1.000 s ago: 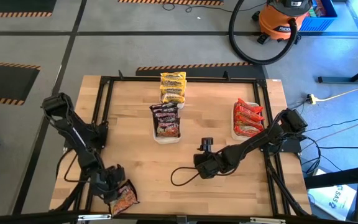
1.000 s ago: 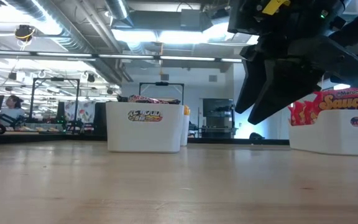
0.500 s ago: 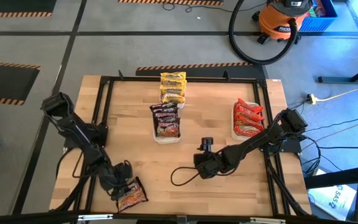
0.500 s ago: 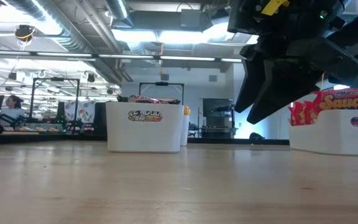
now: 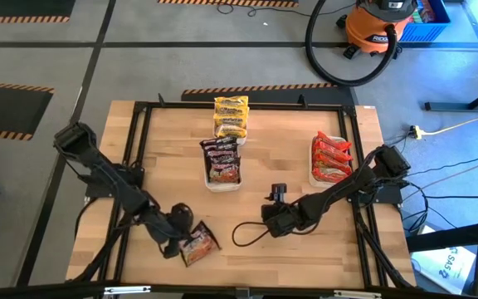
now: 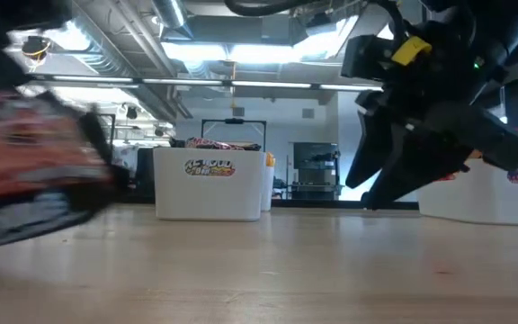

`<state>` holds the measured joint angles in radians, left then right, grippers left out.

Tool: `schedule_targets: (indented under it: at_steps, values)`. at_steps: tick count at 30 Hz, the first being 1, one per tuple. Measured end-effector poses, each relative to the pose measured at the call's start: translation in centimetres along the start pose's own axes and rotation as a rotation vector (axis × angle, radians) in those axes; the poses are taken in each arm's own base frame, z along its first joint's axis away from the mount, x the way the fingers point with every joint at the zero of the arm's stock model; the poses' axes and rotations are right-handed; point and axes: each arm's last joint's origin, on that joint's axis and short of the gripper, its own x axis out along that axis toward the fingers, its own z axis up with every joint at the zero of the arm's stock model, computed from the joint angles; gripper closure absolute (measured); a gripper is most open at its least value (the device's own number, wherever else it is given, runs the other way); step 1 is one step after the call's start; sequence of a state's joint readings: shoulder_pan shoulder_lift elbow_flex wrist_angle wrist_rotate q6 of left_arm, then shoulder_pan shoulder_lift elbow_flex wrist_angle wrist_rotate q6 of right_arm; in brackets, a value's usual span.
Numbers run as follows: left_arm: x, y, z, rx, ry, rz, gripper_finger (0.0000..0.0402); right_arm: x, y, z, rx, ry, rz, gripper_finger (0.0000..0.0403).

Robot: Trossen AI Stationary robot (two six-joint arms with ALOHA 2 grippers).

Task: Sort Maruchan noodles
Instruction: Put the black noodle pack into the bottom left white bin

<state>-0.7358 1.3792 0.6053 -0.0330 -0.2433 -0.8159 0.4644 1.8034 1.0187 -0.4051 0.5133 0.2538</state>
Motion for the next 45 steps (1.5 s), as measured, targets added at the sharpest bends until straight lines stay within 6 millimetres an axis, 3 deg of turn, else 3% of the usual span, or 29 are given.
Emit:
schedule_targets:
  at_steps: [7, 16, 26, 32, 38, 45]
  values:
    - [-1.3, -0.4, 4.0, 0.143, 0.002, 0.186, 0.0401, 0.4, 0.1, -0.4, 0.014, -0.033, 0.006, 0.0172]
    - [-2.8, -0.5, 8.5, 0.283, -0.038, 0.289, 0.0401, 0.4, 0.1, -0.4, -0.001, -0.038, -0.009, 0.0172]
    - [-6.7, -1.1, 13.9, 0.513, -0.129, 0.567, 0.0401, 0.4, 0.1, -0.2, -0.018, -0.058, -0.025, 0.0172]
    - [-7.2, 1.4, 16.3, 0.602, -0.098, 0.68, 0.0401, 0.4, 0.1, -0.2, -0.018, -0.058, -0.025, 0.0172]
    - [-7.3, 4.6, 17.9, 0.555, -0.058, 0.758, 0.0401, 0.4, 0.1, -0.2, -0.018, -0.057, -0.025, 0.0172]
    - [-7.0, 7.3, 17.8, 0.506, 0.027, 0.759, 0.0401, 0.4, 0.1, -0.2, -0.019, -0.055, -0.025, 0.0172]
